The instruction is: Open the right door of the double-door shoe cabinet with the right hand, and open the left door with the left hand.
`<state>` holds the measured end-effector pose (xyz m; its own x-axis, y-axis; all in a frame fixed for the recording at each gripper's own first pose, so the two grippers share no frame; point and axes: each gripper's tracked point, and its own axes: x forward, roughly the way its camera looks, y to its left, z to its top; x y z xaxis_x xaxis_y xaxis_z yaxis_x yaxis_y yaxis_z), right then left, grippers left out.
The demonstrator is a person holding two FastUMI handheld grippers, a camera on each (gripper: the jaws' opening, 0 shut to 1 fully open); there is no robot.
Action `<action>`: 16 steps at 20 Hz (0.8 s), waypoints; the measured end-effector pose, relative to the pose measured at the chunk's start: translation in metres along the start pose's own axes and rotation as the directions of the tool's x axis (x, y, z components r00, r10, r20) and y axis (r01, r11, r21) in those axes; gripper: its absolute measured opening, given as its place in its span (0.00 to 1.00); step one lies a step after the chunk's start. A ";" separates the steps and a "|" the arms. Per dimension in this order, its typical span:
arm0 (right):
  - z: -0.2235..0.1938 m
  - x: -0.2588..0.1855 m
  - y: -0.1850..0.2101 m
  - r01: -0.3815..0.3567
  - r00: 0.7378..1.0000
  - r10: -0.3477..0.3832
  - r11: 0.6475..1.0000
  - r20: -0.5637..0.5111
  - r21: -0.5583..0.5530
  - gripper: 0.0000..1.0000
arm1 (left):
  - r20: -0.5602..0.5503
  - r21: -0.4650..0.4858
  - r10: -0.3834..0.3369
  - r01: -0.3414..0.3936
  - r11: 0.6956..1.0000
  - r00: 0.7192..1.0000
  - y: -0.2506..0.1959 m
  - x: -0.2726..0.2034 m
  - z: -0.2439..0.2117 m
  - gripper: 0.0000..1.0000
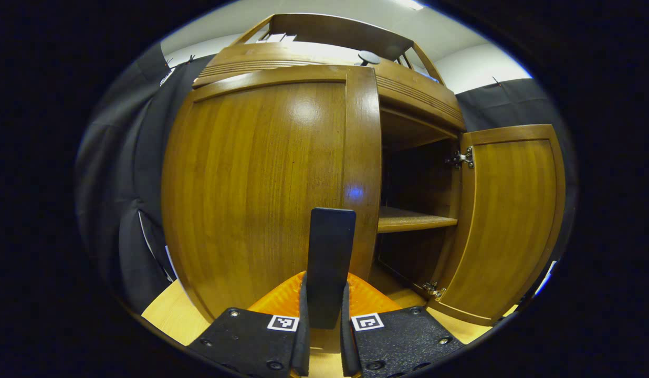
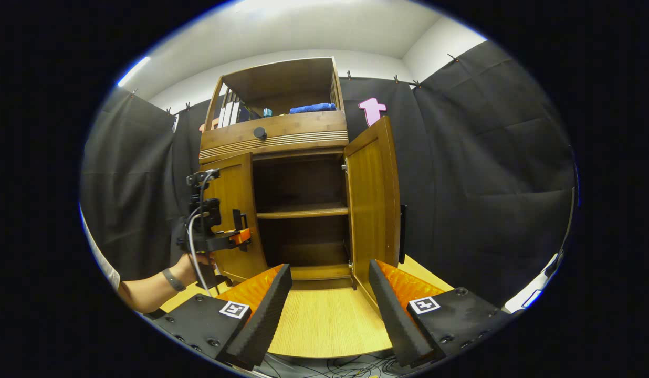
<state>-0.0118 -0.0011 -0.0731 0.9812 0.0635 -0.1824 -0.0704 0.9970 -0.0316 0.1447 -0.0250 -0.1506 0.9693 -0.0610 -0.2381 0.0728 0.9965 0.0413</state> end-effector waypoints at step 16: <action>-0.002 0.009 0.014 -0.060 0.998 0.060 0.998 -0.003 0.000 0.95 | 0.033 0.031 0.115 -0.116 0.993 0.993 0.089 -0.134 0.008 0.16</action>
<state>-0.0041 0.0133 -0.0775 0.9745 0.1234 -0.1872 -0.1294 0.9914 -0.0202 0.0228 0.0716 -0.1070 0.9786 0.0523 -0.1992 -0.0331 0.9946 0.0986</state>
